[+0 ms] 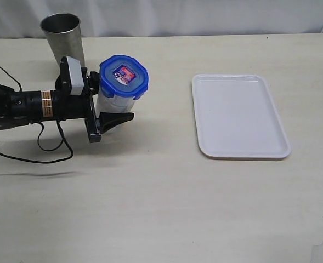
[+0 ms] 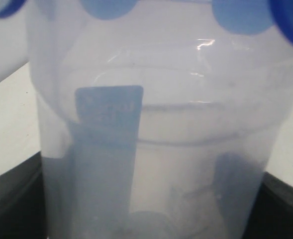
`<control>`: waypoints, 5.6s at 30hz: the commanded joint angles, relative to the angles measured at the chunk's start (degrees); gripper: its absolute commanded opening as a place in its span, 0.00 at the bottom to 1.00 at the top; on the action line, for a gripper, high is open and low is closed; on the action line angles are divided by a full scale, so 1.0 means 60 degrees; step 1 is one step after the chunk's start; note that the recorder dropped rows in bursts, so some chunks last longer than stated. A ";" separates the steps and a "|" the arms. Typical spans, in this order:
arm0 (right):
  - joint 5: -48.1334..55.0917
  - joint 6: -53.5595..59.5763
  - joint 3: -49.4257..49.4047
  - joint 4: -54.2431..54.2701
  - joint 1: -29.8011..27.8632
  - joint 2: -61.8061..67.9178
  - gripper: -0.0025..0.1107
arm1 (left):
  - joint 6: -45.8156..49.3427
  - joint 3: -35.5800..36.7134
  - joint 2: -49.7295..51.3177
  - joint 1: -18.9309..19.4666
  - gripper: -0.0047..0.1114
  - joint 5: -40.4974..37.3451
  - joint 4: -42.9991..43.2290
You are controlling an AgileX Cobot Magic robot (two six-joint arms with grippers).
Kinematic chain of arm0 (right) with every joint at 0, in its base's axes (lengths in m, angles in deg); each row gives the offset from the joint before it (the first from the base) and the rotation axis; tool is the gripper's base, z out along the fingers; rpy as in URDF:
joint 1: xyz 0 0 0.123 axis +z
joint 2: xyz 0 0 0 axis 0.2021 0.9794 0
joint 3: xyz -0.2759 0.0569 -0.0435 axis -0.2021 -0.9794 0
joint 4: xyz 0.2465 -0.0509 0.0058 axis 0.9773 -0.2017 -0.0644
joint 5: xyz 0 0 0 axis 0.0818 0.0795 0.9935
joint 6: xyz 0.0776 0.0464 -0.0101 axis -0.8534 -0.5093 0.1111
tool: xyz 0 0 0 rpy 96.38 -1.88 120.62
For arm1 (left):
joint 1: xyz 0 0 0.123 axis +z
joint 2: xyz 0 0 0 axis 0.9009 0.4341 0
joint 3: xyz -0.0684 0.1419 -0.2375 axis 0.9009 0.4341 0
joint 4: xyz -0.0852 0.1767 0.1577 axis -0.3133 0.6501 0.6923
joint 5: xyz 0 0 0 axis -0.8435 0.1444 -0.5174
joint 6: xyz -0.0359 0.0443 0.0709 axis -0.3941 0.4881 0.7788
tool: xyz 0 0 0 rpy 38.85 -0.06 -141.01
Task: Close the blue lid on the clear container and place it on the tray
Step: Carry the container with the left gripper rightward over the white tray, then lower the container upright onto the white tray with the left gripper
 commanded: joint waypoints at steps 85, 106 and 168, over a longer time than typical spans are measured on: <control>-0.0100 -0.0038 -0.0019 -0.0035 -0.0056 -0.0042 0.07 | -0.3582 -0.6461 -0.0003 -0.7432 0.04 -1.4630 0.4094; -0.0100 -0.0038 -0.0019 -0.0035 -0.0056 -0.0042 0.07 | -0.4726 -0.6461 0.1297 -0.5400 0.04 -0.3514 -0.4520; -0.0100 -0.0038 -0.0019 -0.0035 -0.0056 -0.0042 0.07 | -0.2537 -0.7032 0.3678 -0.5592 0.88 -0.2971 -0.6175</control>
